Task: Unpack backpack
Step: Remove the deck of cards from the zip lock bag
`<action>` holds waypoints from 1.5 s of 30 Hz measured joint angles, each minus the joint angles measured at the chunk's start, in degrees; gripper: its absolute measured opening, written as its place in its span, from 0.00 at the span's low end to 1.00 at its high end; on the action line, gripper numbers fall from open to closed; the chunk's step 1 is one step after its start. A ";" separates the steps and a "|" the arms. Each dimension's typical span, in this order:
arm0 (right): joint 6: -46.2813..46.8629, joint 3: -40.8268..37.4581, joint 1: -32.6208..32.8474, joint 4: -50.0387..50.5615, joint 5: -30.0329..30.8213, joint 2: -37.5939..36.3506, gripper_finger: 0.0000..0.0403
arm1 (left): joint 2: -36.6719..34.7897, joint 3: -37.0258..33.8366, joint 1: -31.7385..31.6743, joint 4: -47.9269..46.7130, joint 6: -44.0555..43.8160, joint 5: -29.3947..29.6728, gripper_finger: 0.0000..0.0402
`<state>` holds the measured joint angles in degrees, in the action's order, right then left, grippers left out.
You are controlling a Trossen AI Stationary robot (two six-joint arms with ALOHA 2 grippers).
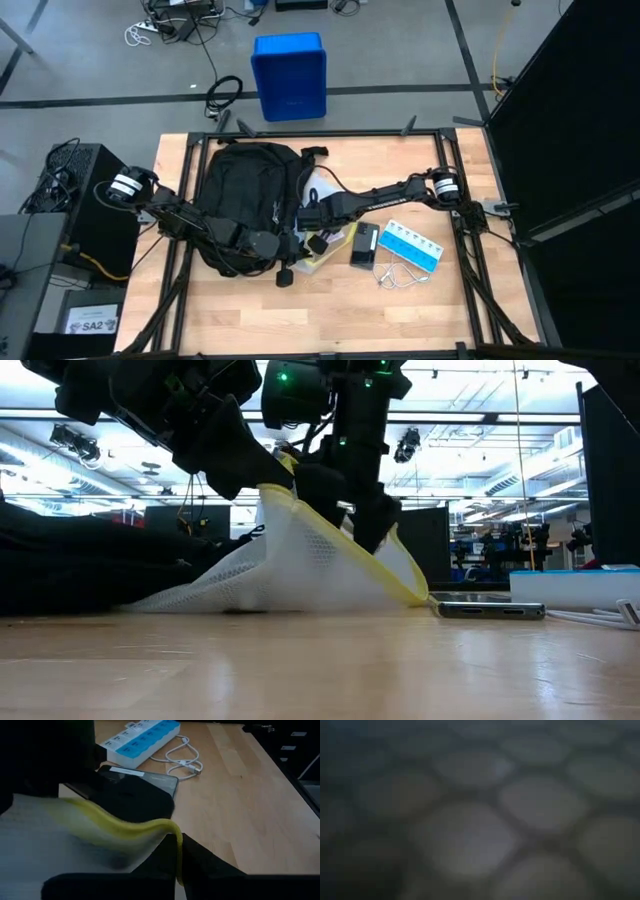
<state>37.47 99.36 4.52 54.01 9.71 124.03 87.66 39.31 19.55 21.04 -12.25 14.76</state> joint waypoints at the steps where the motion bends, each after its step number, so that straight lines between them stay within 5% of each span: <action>1: 0.25 -0.73 0.15 -1.70 -0.05 0.00 0.98 | 0.00 0.00 0.00 -0.14 0.00 -0.04 0.00; 7: 2.04 -7.35 0.24 -11.09 -0.33 -0.89 0.98 | 0.02 -0.11 0.02 -0.44 -0.37 -0.31 0.00; 13: 3.11 -10.57 -0.44 -7.77 1.52 -0.88 0.99 | 0.02 -0.11 0.00 -0.18 -0.33 -0.49 0.00; 18: 2.83 -9.99 -0.34 -3.35 5.61 -0.48 0.99 | 0.02 -0.09 -0.02 -0.16 -0.31 -0.45 0.00; 45: 2.84 -3.57 -0.44 7.67 6.39 -0.13 0.99 | 0.02 -0.04 -0.02 -0.40 -0.26 -0.41 0.00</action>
<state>40.32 95.79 4.08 61.67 16.10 123.90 87.68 39.27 19.53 20.64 -12.51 14.35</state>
